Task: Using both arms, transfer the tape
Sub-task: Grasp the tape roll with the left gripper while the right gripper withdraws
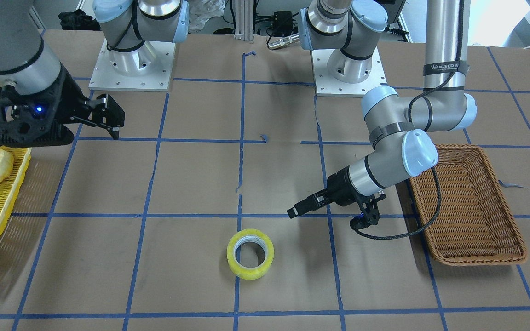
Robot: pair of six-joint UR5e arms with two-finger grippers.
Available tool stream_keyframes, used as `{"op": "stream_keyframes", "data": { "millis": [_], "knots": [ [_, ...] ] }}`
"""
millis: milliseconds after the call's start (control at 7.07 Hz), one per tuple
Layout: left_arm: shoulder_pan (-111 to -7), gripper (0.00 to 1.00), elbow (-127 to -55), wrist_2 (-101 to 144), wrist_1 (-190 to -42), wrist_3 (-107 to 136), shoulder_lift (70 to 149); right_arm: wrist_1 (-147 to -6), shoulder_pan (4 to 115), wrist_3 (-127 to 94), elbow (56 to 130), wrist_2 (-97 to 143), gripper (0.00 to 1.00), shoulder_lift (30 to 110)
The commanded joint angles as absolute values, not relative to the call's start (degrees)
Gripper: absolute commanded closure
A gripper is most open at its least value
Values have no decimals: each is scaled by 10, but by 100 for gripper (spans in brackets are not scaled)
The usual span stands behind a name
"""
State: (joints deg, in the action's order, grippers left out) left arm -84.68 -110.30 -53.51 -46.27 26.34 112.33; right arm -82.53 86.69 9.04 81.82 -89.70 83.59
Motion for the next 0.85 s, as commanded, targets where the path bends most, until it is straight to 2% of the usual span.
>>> {"op": "stream_keyframes", "data": {
  "millis": [0,141,283,424,566,707],
  "knots": [
    [-915,2,-1020,-588,-434,395,1169,-812,855,108,821,-922,0,846],
    [-958,3,-976,-690,-434,461,1197,-815,858,101,821,-938,0,846],
    [-978,9,-969,-717,-429,486,1221,-813,863,93,819,-936,0,851],
    [-989,10,-966,-737,-422,499,1236,-811,874,51,819,-927,0,854],
    [-1005,52,-966,-743,-418,511,1244,-812,899,48,819,-925,0,862],
    [-1006,100,-964,-744,-418,508,1242,-823,910,48,820,-921,0,867]
  ]
}}
